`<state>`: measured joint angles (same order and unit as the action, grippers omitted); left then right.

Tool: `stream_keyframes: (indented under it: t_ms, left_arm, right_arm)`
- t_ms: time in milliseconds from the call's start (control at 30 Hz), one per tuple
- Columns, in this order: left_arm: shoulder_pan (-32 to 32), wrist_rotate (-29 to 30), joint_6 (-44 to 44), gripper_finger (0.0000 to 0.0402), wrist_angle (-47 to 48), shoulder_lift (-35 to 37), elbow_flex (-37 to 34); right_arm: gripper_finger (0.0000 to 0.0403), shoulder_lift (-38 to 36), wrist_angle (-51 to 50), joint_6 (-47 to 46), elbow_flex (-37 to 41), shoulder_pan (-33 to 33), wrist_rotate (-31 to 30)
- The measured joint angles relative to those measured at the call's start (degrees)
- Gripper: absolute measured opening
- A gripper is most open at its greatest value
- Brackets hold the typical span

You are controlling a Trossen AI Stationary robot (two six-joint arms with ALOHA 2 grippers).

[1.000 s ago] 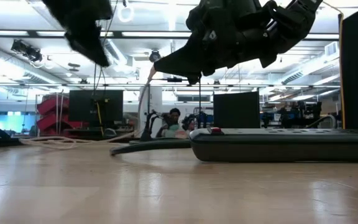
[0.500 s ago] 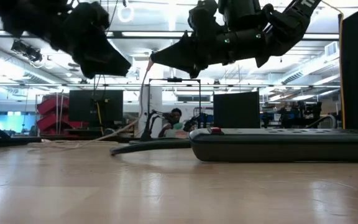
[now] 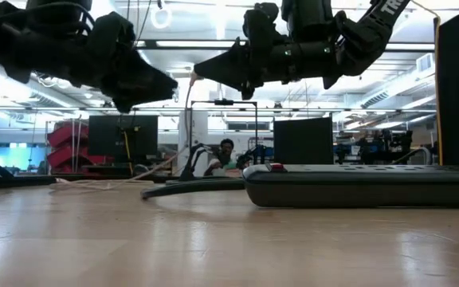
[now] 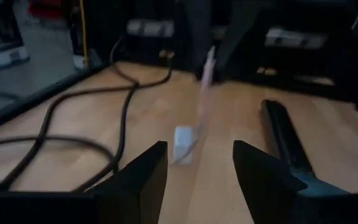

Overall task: Insert USB
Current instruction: Insert the pink charger cable into the white charger adapter

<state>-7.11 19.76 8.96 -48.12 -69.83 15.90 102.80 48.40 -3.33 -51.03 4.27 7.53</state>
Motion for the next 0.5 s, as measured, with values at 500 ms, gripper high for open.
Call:
stream_keyframes:
  t_ms: [500]
  left_arm:
    - [2.36, -0.09, -1.23, 0.0167, -14.80, -11.14, 0.96]
  right_arm:
    - [0.0000, 0.02, -0.62, -0.03, 0.00, 0.00, 0.00]
